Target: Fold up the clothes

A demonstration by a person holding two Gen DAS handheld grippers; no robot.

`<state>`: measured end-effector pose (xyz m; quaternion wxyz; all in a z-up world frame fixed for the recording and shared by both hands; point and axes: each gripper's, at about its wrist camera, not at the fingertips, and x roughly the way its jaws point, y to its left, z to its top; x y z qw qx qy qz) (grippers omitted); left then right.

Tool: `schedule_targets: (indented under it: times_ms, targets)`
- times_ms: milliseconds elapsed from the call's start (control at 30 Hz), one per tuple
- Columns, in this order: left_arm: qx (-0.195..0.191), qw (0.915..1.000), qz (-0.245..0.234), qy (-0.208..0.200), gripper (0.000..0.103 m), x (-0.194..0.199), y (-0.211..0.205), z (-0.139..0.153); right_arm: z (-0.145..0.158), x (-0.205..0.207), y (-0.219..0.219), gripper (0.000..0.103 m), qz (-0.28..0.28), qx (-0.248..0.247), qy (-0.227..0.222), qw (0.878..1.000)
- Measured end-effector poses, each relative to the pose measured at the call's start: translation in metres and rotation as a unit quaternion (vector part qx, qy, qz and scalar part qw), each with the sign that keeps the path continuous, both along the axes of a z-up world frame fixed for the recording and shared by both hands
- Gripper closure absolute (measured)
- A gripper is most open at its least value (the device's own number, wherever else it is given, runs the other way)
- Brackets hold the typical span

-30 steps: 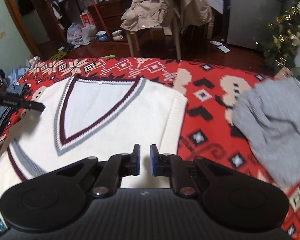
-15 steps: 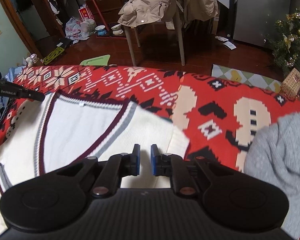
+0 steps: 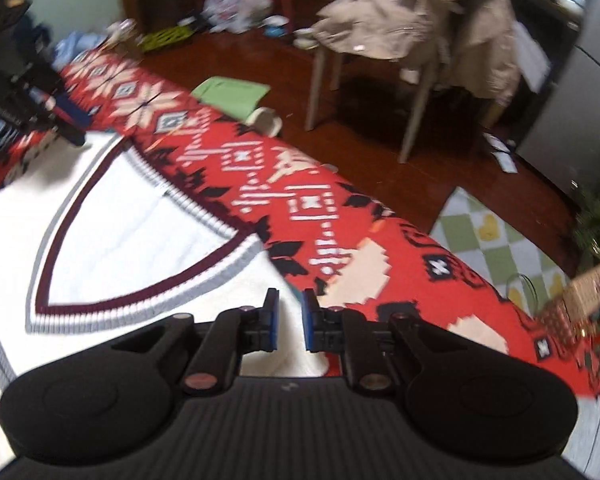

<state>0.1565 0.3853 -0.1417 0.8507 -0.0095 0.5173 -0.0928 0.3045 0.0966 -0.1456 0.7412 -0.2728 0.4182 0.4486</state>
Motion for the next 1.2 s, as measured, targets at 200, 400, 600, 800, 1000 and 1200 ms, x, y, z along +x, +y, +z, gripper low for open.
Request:
schedule_targets:
  times_ms: [200, 400, 600, 800, 1000, 1200]
  targets:
    - [-0.022, 0.9997, 0.01, -0.004, 0.069, 0.002, 0.007, -0.009, -0.01, 0.009, 0.015, 0.077, 0.021, -0.02, 0.014, 0.999]
    - [-0.035, 0.9994, 0.002, 0.003, 0.086, 0.005, 0.01, -0.008, -0.015, 0.016, 0.016, 0.079, 0.017, -0.007, 0.042, 0.999]
    - [-0.009, 0.9994, 0.0, -0.034, 0.101, -0.008, 0.0, 0.006, -0.01, -0.001, 0.02, 0.1, 0.035, -0.014, 0.012, 0.999]
    - [-0.018, 0.9951, 0.017, -0.096, 0.101, -0.041, -0.008, 0.051, 0.03, -0.026, 0.001, 0.101, 0.018, 0.04, -0.029, 0.999]
    - [-0.024, 0.9874, 0.014, -0.156, 0.101, -0.101, -0.021, 0.11, 0.092, -0.086, -0.036, 0.101, 0.01, 0.086, -0.094, 0.992]
    - [-0.054, 0.9811, -0.009, -0.186, 0.101, -0.178, -0.042, 0.146, 0.145, -0.167, -0.082, 0.101, 0.016, 0.128, -0.137, 0.982]
